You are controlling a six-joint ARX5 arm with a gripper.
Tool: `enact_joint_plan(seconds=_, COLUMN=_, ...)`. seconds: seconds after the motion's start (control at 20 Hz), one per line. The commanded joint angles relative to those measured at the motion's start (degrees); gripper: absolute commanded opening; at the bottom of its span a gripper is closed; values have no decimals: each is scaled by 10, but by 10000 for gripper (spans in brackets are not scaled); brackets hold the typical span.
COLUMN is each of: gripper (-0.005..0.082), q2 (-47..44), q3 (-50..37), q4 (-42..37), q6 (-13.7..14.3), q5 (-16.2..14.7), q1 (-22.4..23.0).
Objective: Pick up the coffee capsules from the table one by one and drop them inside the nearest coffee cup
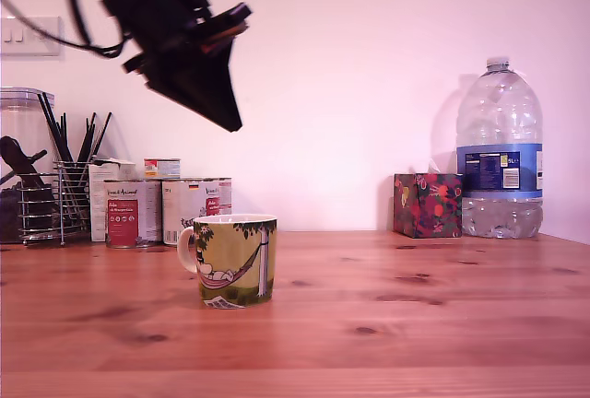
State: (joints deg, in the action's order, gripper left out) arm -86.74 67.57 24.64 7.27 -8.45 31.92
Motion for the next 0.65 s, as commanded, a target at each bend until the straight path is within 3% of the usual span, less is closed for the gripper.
enact_joint_plan(seconds=0.0, gripper=-17, q2=42, q3=-28, q4=-39, q6=-14, q5=-1, q1=-1)
enact_joint_plan(seconds=0.3, gripper=-16, q2=149, q3=-132, q4=-105, q6=-40, q5=-1, q1=-9)
enact_joint_plan(seconds=0.6, gripper=-17, q2=234, q3=-188, q4=-105, q6=-64, q5=10, q1=-9)
